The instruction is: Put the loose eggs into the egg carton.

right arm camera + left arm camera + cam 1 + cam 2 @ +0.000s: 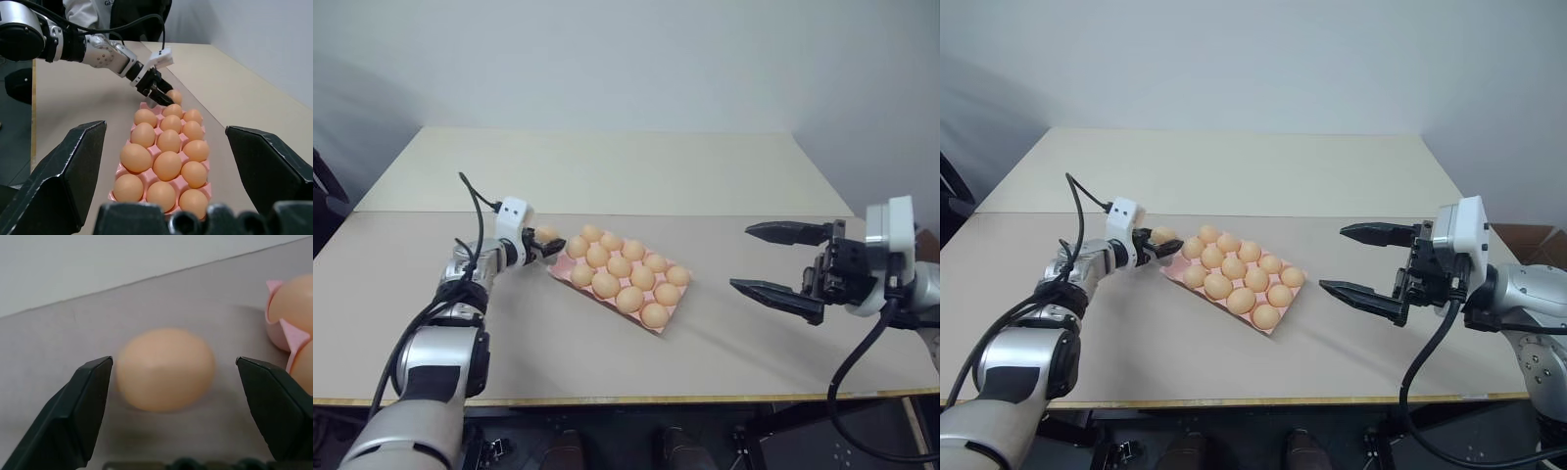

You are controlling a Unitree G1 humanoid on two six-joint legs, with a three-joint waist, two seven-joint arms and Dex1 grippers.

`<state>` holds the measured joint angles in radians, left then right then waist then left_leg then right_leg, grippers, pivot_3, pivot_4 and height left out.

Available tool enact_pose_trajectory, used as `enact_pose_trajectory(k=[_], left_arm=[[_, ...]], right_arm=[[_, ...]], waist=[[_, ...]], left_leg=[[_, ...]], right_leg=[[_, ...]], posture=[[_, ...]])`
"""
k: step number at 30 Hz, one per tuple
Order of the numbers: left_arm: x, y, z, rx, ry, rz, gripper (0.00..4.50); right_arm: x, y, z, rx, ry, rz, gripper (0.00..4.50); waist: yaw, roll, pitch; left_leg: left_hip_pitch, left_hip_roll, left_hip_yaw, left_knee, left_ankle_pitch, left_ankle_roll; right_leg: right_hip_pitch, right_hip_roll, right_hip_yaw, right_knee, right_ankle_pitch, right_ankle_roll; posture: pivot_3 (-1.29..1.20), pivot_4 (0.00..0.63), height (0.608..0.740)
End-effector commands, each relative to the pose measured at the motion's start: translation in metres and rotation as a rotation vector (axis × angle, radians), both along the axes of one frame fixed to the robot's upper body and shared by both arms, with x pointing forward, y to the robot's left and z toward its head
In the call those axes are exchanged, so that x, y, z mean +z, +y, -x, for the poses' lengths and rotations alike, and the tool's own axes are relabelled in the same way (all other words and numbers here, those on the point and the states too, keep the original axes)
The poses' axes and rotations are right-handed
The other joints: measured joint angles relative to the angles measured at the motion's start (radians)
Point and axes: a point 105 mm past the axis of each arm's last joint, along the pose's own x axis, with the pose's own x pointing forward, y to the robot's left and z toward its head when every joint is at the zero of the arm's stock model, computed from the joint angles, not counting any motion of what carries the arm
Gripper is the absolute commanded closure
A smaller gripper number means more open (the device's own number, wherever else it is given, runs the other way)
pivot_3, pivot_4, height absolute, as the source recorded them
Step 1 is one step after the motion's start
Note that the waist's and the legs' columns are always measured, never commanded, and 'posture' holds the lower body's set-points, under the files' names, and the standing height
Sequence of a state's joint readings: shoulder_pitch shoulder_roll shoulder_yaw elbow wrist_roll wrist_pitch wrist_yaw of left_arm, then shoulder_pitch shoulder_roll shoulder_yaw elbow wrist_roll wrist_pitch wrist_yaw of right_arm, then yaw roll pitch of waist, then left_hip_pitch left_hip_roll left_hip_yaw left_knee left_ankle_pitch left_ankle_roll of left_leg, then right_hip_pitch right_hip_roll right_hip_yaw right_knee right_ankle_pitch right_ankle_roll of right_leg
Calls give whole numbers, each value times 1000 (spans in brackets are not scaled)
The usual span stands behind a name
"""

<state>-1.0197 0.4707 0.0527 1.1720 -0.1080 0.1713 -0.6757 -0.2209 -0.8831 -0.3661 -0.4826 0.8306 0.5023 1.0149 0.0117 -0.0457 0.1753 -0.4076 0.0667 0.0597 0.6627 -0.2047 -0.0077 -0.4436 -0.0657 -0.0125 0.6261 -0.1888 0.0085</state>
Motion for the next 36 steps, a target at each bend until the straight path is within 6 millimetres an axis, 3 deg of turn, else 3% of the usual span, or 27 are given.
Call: enact_pose_trajectory(k=[1,4,6,11,15,18,23,29,36], left_arm=[[20,3,-8,42,-55,1,1250],[21,4,-9,49,-59,-1,2189],[22,6,-8,46,-63,-15,2395],[27,18,-7,61,-87,-60,2426],[43,24,-1,-5,-148,-76,2426],[60,17,14,-162,-216,-70,2426],[69,-7,46,-423,-248,-71,2426],[52,-25,70,-578,-175,-142,2426],[37,-25,65,-546,-114,-189,2426]], right_arm=[[12,0,4,5,-48,0,0],[12,0,4,5,-47,0,0],[12,0,5,5,-47,-2,0],[11,0,4,3,-45,-5,0],[10,-1,4,4,-45,-7,0],[10,-1,6,34,-38,-9,0],[8,-1,14,97,-30,-9,0],[7,-2,16,107,-26,4,0],[5,-3,18,98,-25,19,0]], waist=[[-1,0,0],[-1,0,0],[0,0,0],[-2,0,0],[-3,0,0],[-2,0,0],[1,0,0],[1,0,0],[-1,0,0]], left_leg=[[0,0,0,0,0,0],[0,0,0,0,0,0],[0,0,0,0,0,0],[0,0,0,0,0,0],[0,0,0,0,0,0],[0,1,0,0,0,0],[0,0,0,0,0,0],[2,0,0,0,0,0],[2,1,0,0,0,0]], right_leg=[[0,0,0,0,0,0],[0,0,0,0,0,0],[0,0,0,0,0,0],[0,0,0,0,0,0],[0,0,0,0,0,0],[0,0,0,0,0,0],[0,0,0,0,0,0],[1,0,0,0,0,0],[1,0,1,0,0,0]], posture=[[0,150,740],[0,150,740],[0,150,740],[0,150,740],[0,150,740],[0,150,740],[0,150,740],[0,150,740],[0,150,740]])
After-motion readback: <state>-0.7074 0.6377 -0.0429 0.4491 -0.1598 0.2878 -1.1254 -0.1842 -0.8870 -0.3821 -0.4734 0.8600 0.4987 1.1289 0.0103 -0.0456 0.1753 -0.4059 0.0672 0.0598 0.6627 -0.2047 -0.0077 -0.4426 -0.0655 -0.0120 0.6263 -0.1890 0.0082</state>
